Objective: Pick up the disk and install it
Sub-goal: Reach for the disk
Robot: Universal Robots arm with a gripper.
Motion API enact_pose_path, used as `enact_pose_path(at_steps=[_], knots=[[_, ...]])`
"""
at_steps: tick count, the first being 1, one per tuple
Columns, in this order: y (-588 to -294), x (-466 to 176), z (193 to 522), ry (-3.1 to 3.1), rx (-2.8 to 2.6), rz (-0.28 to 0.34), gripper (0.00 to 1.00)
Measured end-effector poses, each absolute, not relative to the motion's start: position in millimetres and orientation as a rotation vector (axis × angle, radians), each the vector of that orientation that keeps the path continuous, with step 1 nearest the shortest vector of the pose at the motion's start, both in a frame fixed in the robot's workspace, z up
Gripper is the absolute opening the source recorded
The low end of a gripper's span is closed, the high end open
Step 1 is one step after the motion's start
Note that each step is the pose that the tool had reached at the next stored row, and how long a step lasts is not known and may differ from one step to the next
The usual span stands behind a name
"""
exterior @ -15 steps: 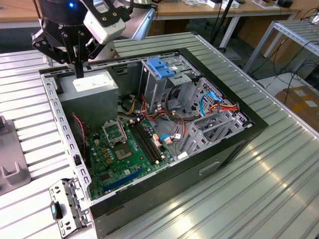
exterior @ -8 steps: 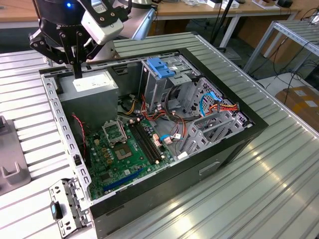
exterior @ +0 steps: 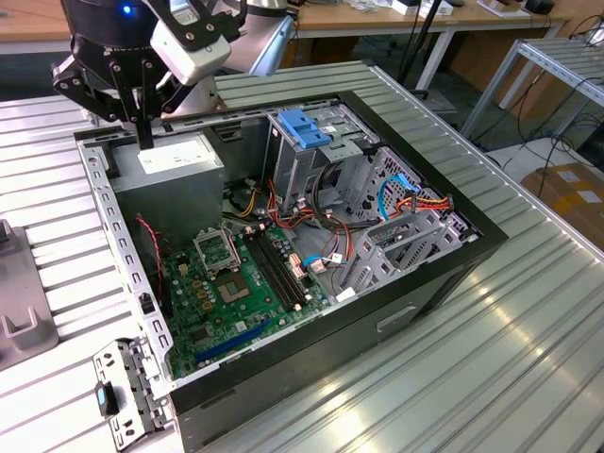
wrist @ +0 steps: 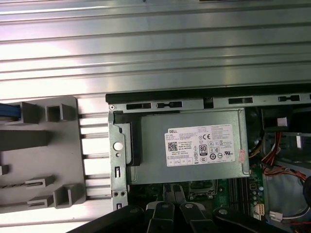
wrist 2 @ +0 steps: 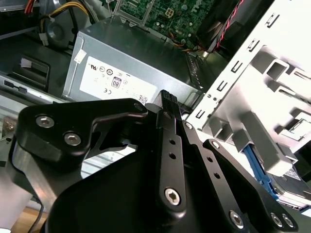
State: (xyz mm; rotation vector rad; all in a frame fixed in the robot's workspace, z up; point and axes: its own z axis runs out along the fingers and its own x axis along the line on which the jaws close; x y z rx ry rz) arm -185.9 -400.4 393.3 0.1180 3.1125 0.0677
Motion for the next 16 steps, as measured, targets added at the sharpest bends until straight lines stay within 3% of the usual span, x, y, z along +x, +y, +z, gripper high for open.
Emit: enact_pose_path(at_steps=[16], knots=[[-400.4, -190.0, 393.0, 3.112, 0.118, 0.068, 0.1]])
